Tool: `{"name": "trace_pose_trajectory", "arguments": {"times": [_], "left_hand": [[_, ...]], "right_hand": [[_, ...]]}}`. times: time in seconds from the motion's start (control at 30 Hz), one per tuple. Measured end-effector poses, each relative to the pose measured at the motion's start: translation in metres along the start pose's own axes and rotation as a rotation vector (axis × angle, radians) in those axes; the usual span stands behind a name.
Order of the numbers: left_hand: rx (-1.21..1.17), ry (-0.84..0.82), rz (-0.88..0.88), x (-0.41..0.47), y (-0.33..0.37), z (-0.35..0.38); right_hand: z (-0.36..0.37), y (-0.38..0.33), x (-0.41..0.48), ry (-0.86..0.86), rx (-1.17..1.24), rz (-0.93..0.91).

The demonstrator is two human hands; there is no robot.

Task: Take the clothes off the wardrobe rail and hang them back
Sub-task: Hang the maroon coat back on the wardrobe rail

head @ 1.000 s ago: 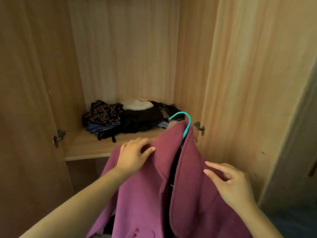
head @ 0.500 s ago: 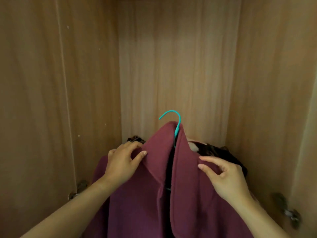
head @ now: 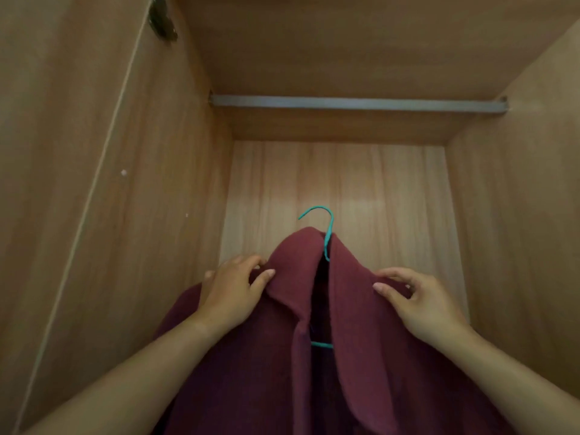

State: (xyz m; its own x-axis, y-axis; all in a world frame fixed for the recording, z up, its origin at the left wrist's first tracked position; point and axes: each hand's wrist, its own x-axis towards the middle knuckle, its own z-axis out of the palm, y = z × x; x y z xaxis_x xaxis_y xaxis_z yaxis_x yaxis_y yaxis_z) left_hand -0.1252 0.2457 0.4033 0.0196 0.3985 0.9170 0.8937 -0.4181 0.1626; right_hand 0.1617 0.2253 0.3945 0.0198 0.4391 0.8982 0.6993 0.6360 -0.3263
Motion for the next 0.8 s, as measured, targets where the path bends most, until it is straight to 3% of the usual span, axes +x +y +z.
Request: {"name": "trace_pose_trajectory", "arguments": {"times": [0.27,0.4,0.5,0.57,0.8], "left_hand": [[-0.098,0.197,0.022,0.146,-0.039,-0.017],[0.243,0.317,-0.008,0.179,-0.068,-0.037],[0.504,0.476,0.159,0.188,-0.097,-0.05],[0.569,0.521,0.236,0.196,-0.111,-0.053],[0.516,0.602,0.232,0.239,-0.108,-0.046]], "right_hand": [[0.01,-0.051,0.147,0.213,-0.174,-0.211],[0.011,-0.068,0.186,0.296,-0.251,-0.217],[0.014,-0.076,0.205,0.373,-0.34,-0.173],[0.018,-0.081,0.22,0.409,-0.392,-0.138],[0.044,-0.099,0.286,0.497,-0.427,-0.102]]}}
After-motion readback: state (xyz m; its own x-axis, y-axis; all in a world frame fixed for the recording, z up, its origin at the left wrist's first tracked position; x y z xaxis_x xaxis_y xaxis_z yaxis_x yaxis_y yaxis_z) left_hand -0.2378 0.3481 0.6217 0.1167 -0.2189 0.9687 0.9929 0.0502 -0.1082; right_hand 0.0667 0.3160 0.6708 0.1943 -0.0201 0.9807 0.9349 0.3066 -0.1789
